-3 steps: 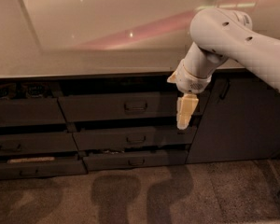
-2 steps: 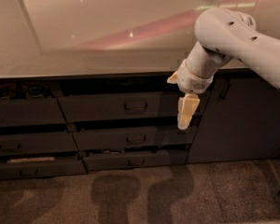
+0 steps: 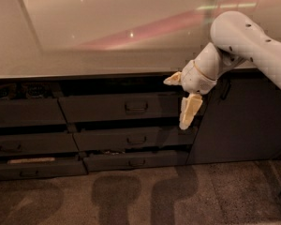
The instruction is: Open top drawer
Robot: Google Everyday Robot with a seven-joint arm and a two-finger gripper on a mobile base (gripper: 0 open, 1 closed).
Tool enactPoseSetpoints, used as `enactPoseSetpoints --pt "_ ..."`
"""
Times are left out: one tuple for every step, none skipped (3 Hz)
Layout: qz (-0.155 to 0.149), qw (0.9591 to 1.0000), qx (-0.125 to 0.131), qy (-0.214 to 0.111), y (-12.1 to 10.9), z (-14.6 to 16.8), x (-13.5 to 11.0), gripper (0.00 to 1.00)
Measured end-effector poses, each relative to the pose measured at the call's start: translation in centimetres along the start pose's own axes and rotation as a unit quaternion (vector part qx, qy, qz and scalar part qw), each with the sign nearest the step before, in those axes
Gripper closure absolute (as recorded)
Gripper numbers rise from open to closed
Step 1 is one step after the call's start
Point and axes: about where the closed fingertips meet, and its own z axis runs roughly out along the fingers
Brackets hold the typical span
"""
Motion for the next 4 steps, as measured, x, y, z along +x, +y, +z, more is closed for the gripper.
enactPoseSetpoints --pt "0.0 1.0 0.0 0.0 0.0 0.0 0.0 0.0" --pt "-0.024 0.9988 0.027 0.032 0.2 0.5 -0.1 0.0" --pt "-0.056 0.9957 0.054 0.05 0.5 1.0 0.0 0.0" --pt "-0.056 0.9957 0.054 0.05 0.5 1.0 0.0 0.0"
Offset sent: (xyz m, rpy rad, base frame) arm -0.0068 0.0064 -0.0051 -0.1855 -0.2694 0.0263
